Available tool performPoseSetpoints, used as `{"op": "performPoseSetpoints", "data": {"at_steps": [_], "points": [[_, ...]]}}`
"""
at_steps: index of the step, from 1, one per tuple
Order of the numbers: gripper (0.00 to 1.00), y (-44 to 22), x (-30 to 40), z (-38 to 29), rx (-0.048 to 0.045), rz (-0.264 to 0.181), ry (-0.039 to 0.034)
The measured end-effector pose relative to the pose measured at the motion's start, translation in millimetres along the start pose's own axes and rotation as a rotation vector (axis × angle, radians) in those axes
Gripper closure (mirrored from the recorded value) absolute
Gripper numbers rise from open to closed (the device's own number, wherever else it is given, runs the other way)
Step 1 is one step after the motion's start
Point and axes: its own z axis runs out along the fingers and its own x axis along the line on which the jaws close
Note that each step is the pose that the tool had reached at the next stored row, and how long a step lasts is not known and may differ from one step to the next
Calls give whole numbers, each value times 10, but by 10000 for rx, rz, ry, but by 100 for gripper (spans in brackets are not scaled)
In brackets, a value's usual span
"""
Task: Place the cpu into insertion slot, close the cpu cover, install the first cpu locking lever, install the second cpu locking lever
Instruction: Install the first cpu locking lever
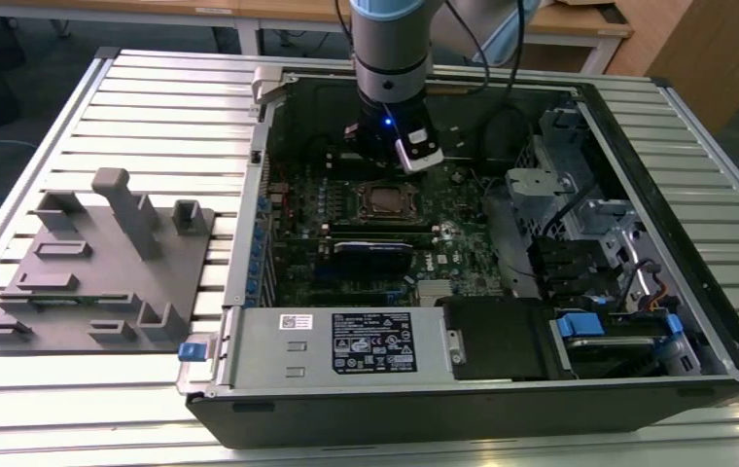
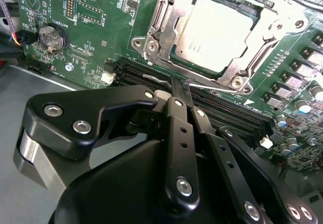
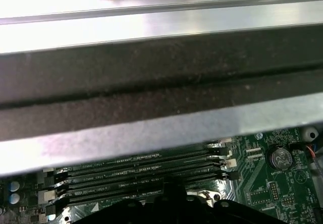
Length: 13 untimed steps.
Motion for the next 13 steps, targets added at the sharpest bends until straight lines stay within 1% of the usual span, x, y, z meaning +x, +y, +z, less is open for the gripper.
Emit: {"op": "performPoseSetpoints", "data": {"at_steps": [5,8,13], "points": [[90,29,7,18,4,-10,-37],[90,32,8,23,9,-16,-57],[90,28,10,45,32,-37,-155]]}}
